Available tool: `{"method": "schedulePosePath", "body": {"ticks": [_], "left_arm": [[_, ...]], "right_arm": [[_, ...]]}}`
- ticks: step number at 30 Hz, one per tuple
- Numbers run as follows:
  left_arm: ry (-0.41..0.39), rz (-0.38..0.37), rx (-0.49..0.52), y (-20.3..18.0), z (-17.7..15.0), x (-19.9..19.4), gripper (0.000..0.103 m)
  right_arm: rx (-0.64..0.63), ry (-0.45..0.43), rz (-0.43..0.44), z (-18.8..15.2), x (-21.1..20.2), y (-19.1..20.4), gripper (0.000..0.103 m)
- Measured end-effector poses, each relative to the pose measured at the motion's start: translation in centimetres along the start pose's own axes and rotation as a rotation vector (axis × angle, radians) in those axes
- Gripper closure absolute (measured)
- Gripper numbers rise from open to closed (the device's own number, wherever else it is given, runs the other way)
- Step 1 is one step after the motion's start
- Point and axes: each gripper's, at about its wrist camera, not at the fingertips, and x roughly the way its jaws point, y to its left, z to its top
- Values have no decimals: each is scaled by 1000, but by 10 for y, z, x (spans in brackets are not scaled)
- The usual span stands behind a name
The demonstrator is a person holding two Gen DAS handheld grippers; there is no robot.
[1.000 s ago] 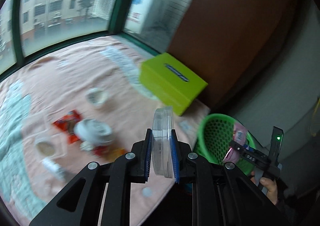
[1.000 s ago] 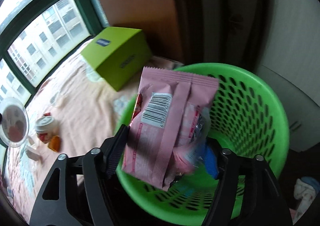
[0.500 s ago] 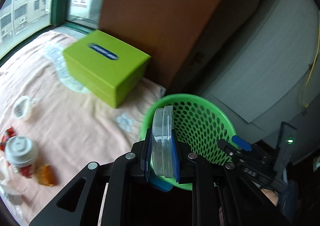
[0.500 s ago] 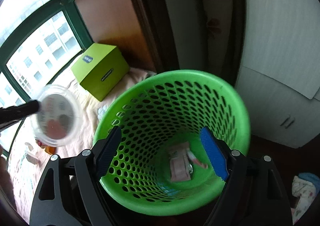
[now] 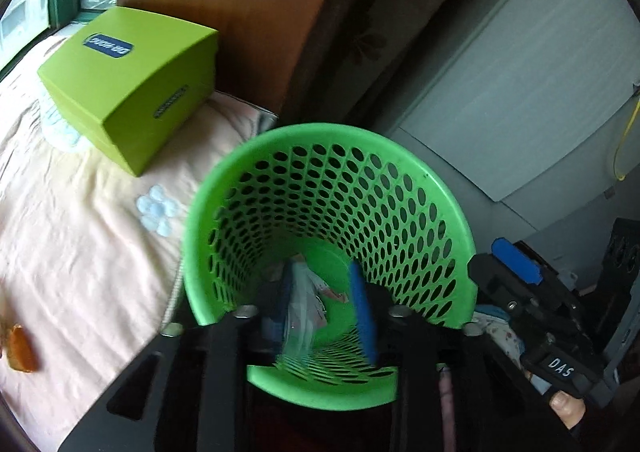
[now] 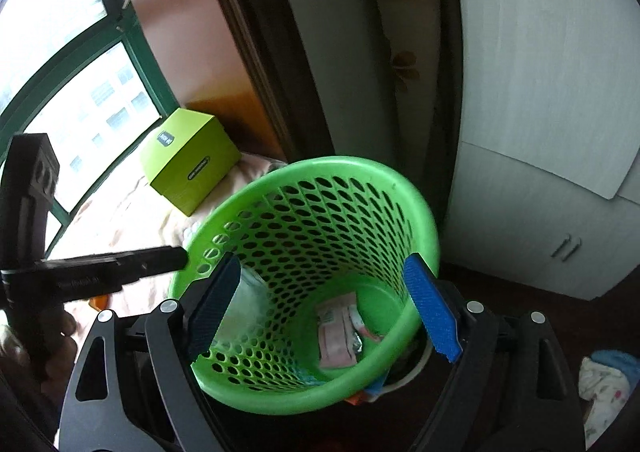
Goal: Collect trash
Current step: 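Release the clear lid into the green basket with the left tool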
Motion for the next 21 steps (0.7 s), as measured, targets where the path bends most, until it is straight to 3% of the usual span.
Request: {"method": "schedulePosePath", "body": {"ticks": [7, 15, 21], "left_arm": [[0, -29, -13, -2, 0, 3, 65], [-73, 40, -26, 19, -21, -39, 59], [-126, 114, -84, 55, -44, -77, 47]], "right_arm": [[3, 13, 5, -4, -3, -2, 20], [-28, -1, 45, -10, -7, 18, 20], [-78, -2, 83, -14, -7, 52, 20]]}}
